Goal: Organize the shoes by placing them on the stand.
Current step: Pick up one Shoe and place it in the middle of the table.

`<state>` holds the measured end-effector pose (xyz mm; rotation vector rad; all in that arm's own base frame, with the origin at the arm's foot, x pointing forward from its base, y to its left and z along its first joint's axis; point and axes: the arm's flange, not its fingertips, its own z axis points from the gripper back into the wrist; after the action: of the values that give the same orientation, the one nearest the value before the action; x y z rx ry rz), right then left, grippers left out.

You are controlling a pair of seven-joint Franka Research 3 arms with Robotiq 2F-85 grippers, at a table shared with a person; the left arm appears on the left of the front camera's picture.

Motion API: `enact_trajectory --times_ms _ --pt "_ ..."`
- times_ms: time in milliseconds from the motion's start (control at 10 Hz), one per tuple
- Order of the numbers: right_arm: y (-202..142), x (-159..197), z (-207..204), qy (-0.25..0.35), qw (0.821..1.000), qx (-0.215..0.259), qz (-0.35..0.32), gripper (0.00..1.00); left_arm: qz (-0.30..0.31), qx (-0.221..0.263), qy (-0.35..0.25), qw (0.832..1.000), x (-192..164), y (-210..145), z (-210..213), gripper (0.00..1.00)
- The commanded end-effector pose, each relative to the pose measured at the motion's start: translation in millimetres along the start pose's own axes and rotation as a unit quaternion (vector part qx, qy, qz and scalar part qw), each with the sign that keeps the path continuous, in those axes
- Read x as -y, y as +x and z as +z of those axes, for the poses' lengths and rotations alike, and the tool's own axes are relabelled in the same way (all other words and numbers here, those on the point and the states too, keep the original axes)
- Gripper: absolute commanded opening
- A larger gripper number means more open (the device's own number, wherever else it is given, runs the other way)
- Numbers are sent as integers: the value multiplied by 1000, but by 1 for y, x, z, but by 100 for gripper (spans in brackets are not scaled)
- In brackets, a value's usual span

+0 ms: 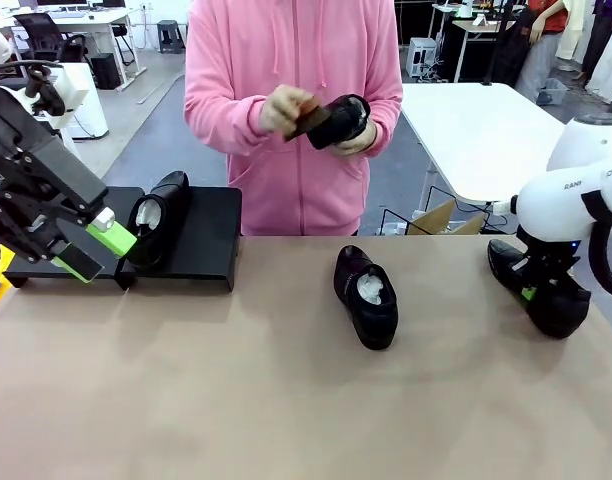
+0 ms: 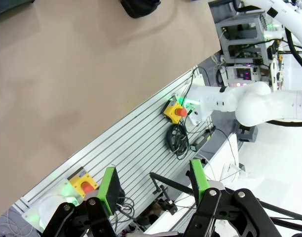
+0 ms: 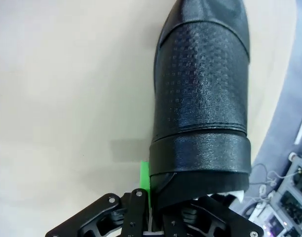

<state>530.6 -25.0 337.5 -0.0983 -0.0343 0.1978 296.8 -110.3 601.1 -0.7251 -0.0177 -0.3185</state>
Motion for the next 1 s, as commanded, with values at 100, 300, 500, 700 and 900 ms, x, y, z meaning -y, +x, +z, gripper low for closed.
enact_trajectory --times_ms 100,300,500,700,900 --pt "-33 -11 84 -28 997 62 -44 0 -9 2 -12 1000 0 0 0 75" --pt "-61 -35 121 -17 995 83 -51 0 -9 2 -12 1000 0 0 0 75" --pt "-39 -16 110 -14 996 75 -40 0 -9 2 -12 1000 0 0 0 75" --pt "-39 -16 110 -14 996 75 -40 0 -9 2 -12 1000 0 0 0 75" --pt "-55 -25 110 -13 997 67 -37 0 -9 2 -12 1000 0 0 0 75"
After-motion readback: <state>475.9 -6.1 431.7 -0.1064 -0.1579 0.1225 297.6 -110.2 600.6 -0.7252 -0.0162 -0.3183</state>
